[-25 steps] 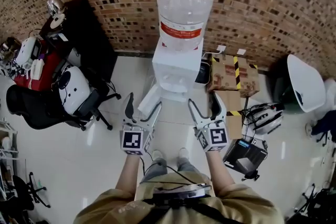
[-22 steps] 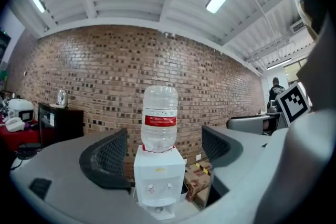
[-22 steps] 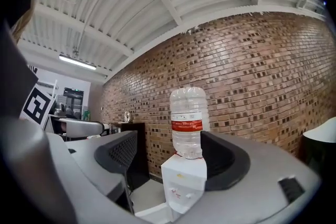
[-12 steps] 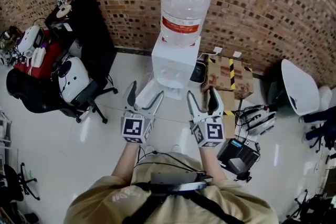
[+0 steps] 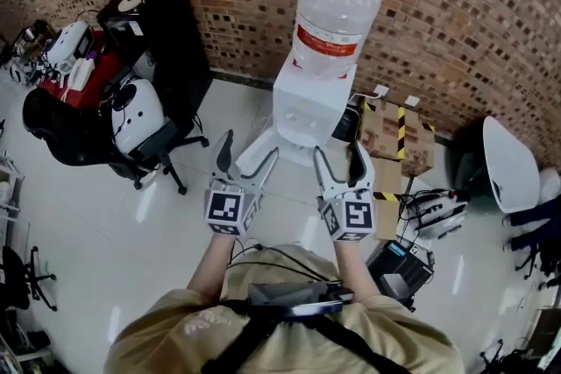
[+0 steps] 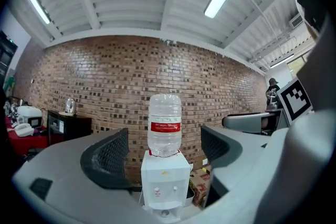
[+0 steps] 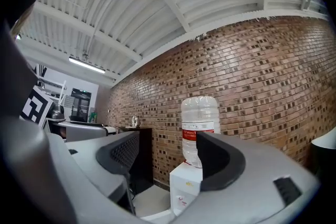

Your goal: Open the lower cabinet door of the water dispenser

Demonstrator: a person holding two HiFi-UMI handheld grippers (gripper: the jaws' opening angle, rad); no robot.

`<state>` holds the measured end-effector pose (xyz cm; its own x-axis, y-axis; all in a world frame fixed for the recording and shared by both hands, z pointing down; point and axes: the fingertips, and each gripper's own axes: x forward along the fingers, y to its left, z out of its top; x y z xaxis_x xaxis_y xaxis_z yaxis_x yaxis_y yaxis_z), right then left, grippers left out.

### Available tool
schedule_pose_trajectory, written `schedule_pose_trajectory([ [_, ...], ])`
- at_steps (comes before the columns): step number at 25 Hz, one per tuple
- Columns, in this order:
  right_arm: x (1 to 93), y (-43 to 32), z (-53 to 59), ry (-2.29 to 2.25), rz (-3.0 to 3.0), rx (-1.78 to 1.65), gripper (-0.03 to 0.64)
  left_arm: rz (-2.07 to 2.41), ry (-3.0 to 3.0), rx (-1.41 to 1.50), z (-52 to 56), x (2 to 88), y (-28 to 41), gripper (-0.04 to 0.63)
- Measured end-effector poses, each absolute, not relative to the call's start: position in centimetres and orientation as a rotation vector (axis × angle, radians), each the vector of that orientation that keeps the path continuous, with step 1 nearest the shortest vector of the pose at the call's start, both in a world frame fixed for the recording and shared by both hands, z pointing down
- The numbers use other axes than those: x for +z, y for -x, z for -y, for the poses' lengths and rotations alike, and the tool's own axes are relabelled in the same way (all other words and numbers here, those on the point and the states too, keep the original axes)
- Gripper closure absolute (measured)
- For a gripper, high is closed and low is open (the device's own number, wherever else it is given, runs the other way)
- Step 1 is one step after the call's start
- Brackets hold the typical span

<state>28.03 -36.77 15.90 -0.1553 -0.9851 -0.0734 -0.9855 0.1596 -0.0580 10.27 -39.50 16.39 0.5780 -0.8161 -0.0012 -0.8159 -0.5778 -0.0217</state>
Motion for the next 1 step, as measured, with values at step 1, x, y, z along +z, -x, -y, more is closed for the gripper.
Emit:
schedule_pose_trajectory([
  [1,15.96,-27.72,36.84,1.966,-2.324,0.009,0.249,-1.433,2.777,-0.011,39.36,16.41,-10.09,0.183],
])
